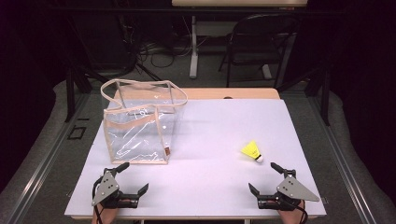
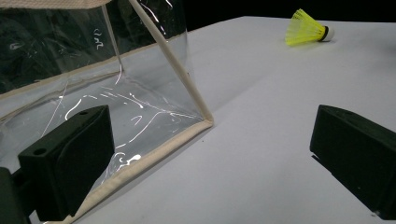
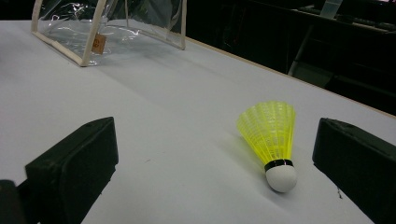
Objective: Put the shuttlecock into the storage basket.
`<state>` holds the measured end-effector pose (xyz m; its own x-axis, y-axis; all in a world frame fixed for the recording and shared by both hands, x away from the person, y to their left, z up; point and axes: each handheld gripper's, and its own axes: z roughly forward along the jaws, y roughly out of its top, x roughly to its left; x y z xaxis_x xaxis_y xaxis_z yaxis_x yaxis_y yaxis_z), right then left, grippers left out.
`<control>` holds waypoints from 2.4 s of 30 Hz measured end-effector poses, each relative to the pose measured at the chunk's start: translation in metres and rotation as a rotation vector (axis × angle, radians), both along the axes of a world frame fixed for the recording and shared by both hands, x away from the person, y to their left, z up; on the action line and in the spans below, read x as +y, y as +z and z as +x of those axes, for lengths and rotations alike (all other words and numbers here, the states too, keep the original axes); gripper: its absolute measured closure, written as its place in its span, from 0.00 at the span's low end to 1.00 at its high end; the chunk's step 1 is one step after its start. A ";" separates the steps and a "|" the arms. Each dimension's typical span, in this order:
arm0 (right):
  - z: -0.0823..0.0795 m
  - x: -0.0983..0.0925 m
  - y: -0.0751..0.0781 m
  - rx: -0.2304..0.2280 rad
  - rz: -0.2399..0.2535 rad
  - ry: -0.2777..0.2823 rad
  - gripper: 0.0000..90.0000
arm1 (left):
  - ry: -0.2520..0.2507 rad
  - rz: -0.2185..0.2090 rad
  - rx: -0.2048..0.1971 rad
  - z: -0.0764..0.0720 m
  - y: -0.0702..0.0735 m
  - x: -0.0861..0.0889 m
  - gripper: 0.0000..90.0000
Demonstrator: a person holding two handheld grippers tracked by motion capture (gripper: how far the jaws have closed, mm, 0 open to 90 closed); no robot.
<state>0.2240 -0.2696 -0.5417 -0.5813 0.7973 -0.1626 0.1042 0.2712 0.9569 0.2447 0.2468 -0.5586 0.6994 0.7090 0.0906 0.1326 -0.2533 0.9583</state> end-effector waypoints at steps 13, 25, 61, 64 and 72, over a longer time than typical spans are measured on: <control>0.002 0.000 0.000 0.014 -0.002 0.006 0.00 | -0.014 0.008 -0.011 -0.001 0.001 -0.001 0.00; 0.007 0.003 -0.001 0.063 -0.053 0.006 0.00 | -0.021 0.020 -0.006 -0.002 0.001 0.000 0.00; 0.046 0.008 0.004 0.268 -0.190 -0.050 0.00 | -0.021 0.018 -0.004 0.000 -0.001 0.000 0.00; 0.049 0.007 0.005 0.276 -0.202 -0.053 0.00 | -0.021 0.018 -0.005 0.000 -0.001 0.000 0.00; 0.063 0.004 0.008 0.319 -0.225 -0.041 0.00 | -0.021 0.021 -0.006 0.000 -0.001 0.000 0.00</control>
